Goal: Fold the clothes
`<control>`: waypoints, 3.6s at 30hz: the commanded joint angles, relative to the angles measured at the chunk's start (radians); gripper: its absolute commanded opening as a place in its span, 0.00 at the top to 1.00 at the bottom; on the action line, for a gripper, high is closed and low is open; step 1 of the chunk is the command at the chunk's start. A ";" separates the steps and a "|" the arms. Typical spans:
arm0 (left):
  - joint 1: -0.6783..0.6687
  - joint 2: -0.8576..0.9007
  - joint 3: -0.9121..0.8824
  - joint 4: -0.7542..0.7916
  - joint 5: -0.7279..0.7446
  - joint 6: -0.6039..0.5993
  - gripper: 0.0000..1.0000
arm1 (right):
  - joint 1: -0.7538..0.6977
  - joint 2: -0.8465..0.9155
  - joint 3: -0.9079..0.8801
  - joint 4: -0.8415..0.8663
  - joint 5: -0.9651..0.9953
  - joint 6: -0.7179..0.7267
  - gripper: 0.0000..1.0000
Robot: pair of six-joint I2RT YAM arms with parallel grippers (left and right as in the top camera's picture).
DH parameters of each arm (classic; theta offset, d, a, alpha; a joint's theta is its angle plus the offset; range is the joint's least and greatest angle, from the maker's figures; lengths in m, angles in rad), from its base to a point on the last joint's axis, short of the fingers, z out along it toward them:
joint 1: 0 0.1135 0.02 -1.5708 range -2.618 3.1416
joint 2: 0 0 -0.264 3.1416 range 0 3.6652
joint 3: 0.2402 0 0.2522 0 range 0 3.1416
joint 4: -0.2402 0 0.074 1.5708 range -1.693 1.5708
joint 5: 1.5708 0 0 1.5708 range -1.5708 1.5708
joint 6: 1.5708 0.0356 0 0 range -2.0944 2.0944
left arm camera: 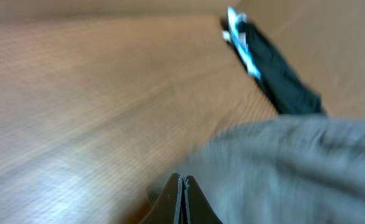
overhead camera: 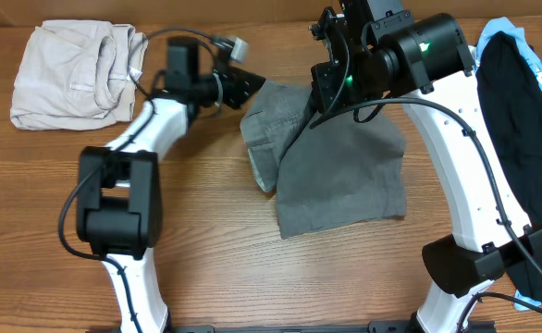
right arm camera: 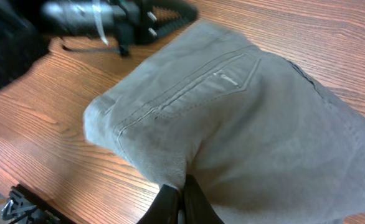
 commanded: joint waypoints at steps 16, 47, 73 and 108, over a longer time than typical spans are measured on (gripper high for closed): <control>0.060 -0.201 0.056 -0.283 0.079 0.086 0.96 | -0.037 -0.001 0.019 0.028 -0.049 -0.059 0.96; 0.119 -0.393 0.050 -0.938 -0.472 0.288 0.67 | -0.020 0.040 -0.126 -0.038 0.077 0.110 0.00; 0.220 -0.387 0.049 -0.858 -0.568 0.121 0.39 | 0.359 0.048 -0.909 0.532 0.232 0.235 0.41; 0.213 -0.387 0.049 -0.872 -0.570 0.106 0.44 | 0.516 0.053 -0.936 0.603 0.347 0.197 0.35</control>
